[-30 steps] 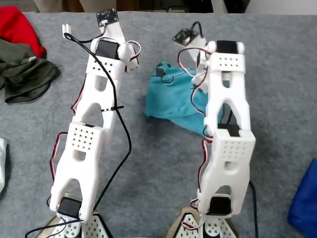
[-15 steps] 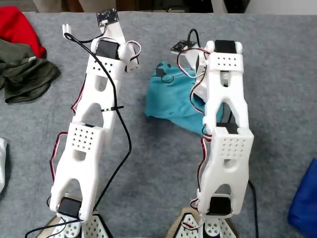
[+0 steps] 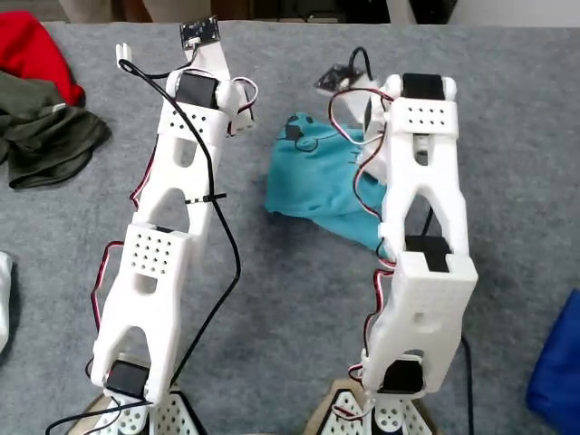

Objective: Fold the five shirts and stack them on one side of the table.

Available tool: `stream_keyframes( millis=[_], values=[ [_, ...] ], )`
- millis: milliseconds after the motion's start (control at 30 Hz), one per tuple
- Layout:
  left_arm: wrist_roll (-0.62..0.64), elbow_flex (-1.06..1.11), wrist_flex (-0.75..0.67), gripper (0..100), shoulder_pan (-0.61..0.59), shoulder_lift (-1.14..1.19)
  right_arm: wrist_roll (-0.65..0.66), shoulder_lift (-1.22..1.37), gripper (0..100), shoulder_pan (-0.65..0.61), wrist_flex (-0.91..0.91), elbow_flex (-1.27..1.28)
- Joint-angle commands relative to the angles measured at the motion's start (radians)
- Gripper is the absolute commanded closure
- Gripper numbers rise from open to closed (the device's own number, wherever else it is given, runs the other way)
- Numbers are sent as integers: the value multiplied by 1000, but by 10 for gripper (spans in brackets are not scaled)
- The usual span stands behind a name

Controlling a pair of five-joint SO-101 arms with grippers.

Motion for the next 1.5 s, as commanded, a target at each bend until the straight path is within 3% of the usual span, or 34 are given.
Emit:
stream_keyframes(
  millis=[0, 167, 667, 900, 1300, 1467],
  values=[
    [-12, -54, 8, 980, 3, -36, -40, -33, 994, 8, -166, -41],
    [-23, -54, 9, 980, 2, -38, -58, 84, 994, 4, -216, -41],
    [-55, -54, 9, 980, 3, -38, -55, 70, 994, 28, 189, -71],
    [-55, -54, 9, 980, 5, -38, -55, -1, 994, 70, 183, 110],
    [-54, -58, -2, 980, 152, -90, -54, -248, 993, 228, 181, -31],
    [-54, -49, -87, 980, 222, -96, -61, -189, 993, 257, 52, -30]
  ],
)
